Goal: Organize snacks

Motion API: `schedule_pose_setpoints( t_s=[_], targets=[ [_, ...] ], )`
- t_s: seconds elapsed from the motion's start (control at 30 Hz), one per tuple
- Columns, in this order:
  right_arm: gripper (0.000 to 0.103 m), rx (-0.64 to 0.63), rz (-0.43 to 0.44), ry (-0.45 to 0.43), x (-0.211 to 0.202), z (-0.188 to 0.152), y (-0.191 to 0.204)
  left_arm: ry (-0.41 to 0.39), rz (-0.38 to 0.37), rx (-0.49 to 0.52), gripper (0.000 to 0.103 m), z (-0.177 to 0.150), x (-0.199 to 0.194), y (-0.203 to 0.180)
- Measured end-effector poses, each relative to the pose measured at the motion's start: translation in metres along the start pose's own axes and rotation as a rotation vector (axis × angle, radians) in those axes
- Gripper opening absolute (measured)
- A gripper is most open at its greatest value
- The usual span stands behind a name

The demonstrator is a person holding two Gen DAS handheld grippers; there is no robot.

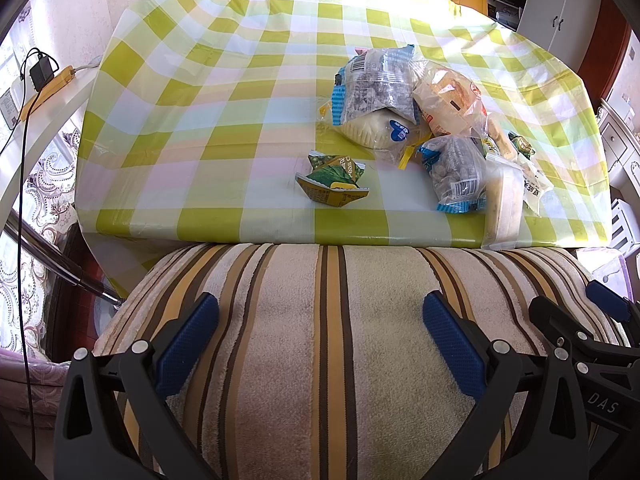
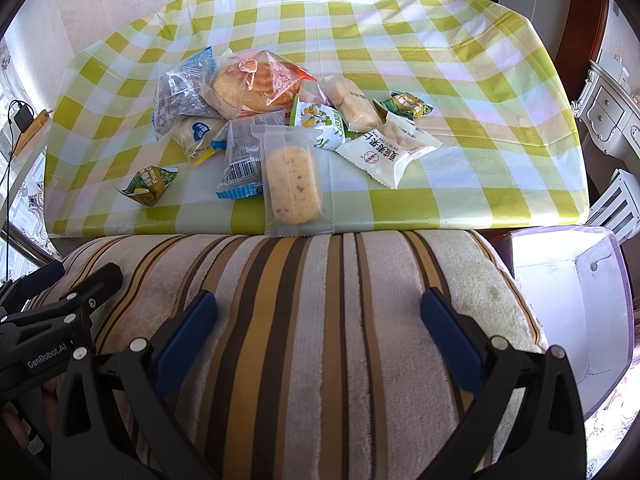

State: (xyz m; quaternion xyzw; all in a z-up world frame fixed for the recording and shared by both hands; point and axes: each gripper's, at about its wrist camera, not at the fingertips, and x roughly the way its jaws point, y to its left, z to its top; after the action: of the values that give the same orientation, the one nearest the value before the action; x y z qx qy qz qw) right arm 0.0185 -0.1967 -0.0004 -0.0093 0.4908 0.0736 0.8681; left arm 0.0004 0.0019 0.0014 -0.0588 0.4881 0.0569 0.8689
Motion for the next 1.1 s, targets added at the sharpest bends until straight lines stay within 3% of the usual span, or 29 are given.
schedule_pose_setpoints(
  t_s=[0.6,0.8,0.93,1.0,1.1],
  targets=[
    [0.102,0.001,0.0,-0.005,0.0,0.0,0.0,-0.001,-0.002,-0.002,0.099,0.0,0.0,0.0],
    [0.102,-0.003,0.009,0.035,0.002,0.007,-0.002,-0.022,-0.073,-0.081,0.097,0.012,-0.001,0.009],
    [0.102,0.02,0.046,0.099,0.01,0.022,-0.009,-0.011,-0.131,-0.124,0.086,0.028,0.009,0.014],
    [0.102,0.04,0.054,0.078,0.013,0.028,-0.011,0.0,-0.157,-0.158,0.078,0.037,0.018,0.019],
    [0.102,0.051,0.076,0.05,0.015,0.04,-0.012,-0.004,-0.158,-0.153,0.076,0.051,0.026,0.016]
  ],
)
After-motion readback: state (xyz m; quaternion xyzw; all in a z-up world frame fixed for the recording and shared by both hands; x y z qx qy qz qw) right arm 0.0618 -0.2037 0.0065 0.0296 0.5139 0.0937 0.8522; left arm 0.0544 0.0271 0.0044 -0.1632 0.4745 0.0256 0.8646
